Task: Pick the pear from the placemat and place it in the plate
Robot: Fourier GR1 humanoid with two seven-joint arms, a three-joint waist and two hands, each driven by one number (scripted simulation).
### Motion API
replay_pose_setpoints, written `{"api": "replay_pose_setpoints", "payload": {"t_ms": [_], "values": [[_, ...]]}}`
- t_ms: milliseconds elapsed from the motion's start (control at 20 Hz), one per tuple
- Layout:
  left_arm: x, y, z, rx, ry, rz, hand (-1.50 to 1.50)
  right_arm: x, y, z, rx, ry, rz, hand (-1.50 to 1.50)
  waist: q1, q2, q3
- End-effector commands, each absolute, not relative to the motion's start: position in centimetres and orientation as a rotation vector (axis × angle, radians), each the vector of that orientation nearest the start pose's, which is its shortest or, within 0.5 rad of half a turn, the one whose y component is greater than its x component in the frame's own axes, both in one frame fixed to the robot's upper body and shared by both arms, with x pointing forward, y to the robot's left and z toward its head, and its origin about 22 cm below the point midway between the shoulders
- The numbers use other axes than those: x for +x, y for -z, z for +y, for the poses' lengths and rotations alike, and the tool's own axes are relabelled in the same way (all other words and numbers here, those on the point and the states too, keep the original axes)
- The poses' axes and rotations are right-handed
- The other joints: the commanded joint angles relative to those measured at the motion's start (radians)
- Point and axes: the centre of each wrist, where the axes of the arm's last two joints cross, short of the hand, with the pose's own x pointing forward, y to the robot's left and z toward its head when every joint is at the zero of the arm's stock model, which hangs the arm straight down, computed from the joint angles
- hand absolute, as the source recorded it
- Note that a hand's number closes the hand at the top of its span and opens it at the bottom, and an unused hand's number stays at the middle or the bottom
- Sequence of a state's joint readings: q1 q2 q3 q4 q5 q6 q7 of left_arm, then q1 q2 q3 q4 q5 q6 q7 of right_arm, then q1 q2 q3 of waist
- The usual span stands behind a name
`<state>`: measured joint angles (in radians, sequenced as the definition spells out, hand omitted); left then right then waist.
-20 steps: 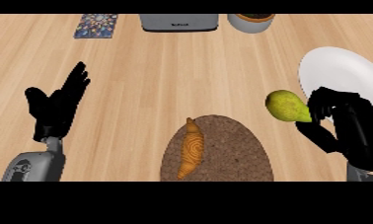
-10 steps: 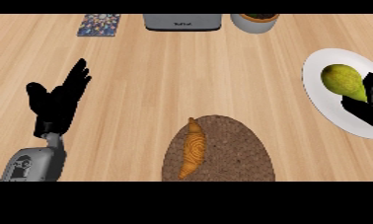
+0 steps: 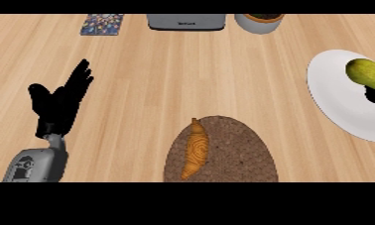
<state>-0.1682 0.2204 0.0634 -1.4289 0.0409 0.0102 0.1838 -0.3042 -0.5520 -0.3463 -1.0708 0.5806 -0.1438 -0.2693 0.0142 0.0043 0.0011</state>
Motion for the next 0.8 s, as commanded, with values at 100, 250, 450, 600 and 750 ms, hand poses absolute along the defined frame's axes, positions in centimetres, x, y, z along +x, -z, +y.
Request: {"api": "replay_pose_setpoints", "payload": {"t_ms": [100, 250, 450, 600, 750], "values": [[28.3, -1.9, 29.0, 0.157, 0.101, -1.419, 0.0, 29.6, -4.1, -47.6, -0.924, -0.511, -1.367, 1.5, 0.01, 0.005, 0.001], [27.4, -0.8, 28.6, 0.147, 0.098, -1.418, 0.0, 30.6, -3.5, -48.0, -0.857, -0.585, -1.328, -1.5, 0.019, 0.006, 0.001], [28.1, -2.2, 28.1, 0.161, 0.096, -1.412, 0.0, 29.8, -4.5, -50.5, -0.812, -0.611, -1.48, -1.5, 0.008, 0.003, 0.001], [28.4, -2.0, 28.4, 0.154, 0.097, -1.411, 0.0, 30.7, -5.4, -50.1, -0.87, -0.568, -1.624, -1.5, 0.005, 0.003, 0.001], [28.6, -1.9, 28.5, 0.162, 0.091, -1.404, 0.0, 31.6, -5.9, -49.2, -0.744, -0.472, -1.858, -1.5, -0.01, -0.001, 0.001]]}}
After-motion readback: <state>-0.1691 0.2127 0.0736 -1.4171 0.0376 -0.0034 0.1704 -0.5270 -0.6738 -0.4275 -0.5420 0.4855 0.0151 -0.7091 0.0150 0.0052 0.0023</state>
